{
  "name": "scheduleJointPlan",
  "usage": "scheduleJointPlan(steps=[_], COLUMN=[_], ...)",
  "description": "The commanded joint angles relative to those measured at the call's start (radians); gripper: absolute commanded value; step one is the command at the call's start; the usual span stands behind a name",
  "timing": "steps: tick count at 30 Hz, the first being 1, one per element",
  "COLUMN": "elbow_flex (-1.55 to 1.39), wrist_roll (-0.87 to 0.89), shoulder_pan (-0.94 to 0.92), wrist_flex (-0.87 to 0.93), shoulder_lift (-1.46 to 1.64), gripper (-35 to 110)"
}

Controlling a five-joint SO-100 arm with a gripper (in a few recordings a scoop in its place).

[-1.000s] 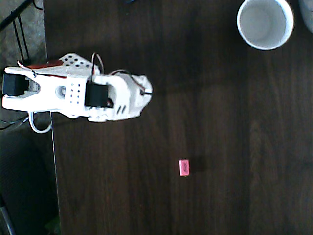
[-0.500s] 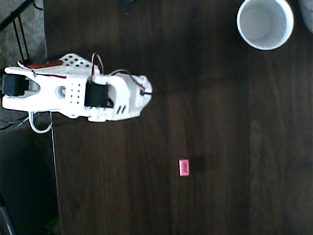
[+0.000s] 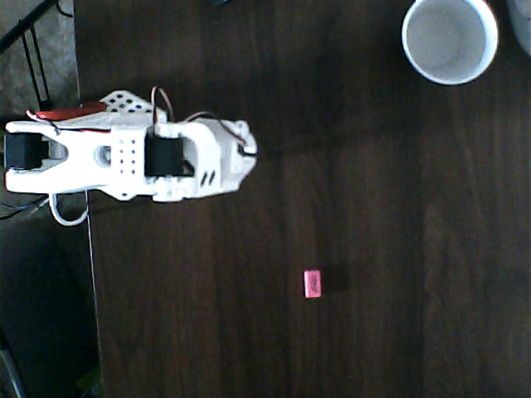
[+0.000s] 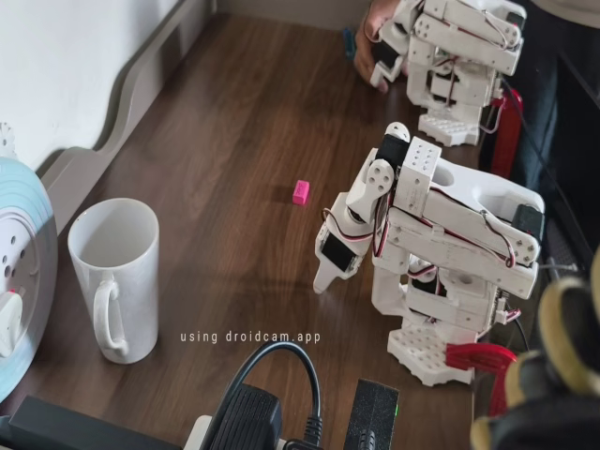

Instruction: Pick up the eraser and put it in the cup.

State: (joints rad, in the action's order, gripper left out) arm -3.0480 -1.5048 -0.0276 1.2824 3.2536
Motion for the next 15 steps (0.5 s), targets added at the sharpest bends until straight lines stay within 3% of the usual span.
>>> scheduleJointPlan(steps=[1,4,7,15], elbow_flex=[-0.011,-0.003,0.049,0.310], wrist_roll=[-0.143,-0.247,-0.057,0.126], shoulder_pan=[-0.021,-0.109,-0.158,-0.198], wrist_flex=[0.055,0.025,-0.120,-0.051], shoulder_lift=[0.020,0.025,0.031,-0.123], gripper=[0,0,0,0])
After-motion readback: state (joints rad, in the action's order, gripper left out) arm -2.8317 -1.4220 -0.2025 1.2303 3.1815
